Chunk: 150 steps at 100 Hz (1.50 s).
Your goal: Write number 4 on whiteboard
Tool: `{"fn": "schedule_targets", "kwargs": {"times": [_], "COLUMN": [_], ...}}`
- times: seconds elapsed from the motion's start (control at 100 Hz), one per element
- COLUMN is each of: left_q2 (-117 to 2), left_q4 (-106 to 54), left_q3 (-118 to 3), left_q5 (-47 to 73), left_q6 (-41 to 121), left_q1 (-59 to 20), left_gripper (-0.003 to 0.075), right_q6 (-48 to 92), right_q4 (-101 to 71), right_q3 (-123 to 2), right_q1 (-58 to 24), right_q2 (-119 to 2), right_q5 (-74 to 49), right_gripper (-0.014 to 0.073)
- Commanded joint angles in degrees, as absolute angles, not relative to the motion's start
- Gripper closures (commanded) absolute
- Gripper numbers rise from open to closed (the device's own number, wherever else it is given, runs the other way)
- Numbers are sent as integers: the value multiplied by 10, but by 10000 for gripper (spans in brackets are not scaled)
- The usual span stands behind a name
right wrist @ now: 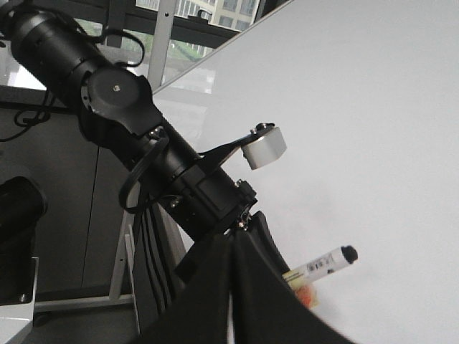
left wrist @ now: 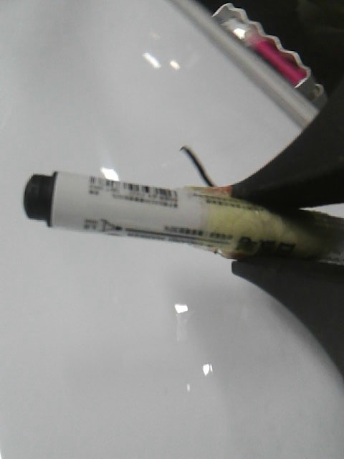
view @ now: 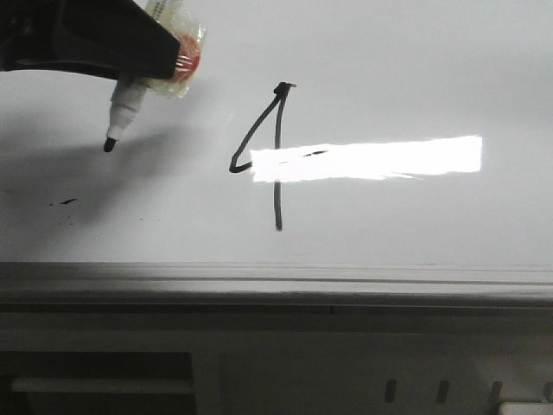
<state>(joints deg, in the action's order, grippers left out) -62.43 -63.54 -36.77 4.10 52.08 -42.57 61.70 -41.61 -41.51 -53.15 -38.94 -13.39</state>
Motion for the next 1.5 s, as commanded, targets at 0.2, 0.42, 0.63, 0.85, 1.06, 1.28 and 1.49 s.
{"fn": "schedule_targets", "kwargs": {"times": [0.2,0.42,0.63,0.85,1.06,1.28,1.49], "left_q2": [-670,-694,-717,-734,-734,-734,-734], "left_q4": [-749,-757,-757,-757,-757,-757,-757], "left_q3": [-381,-381,-381,-381,-381,-381,-381], "left_q5": [-62,-114,-127,-127,-131,-143,-148], "left_q6": [515,515,515,515,515,515,515], "left_q1": [-426,-426,-426,-426,-426,-426,-426], "left_gripper": [741,741,741,740,659,600,556], "right_q6": [616,616,616,616,616,616,616], "right_q4": [-445,-454,-453,-454,-467,-474,-476], "right_q3": [-427,-427,-427,-427,-427,-427,-427], "right_q1": [-483,-468,-468,-468,-468,-468,-468], "right_q2": [-386,-386,-386,-386,-386,-386,-386], "right_q5": [-91,-99,-99,-99,-99,-99,-100], "right_gripper": [658,658,658,658,658,658,658]}}
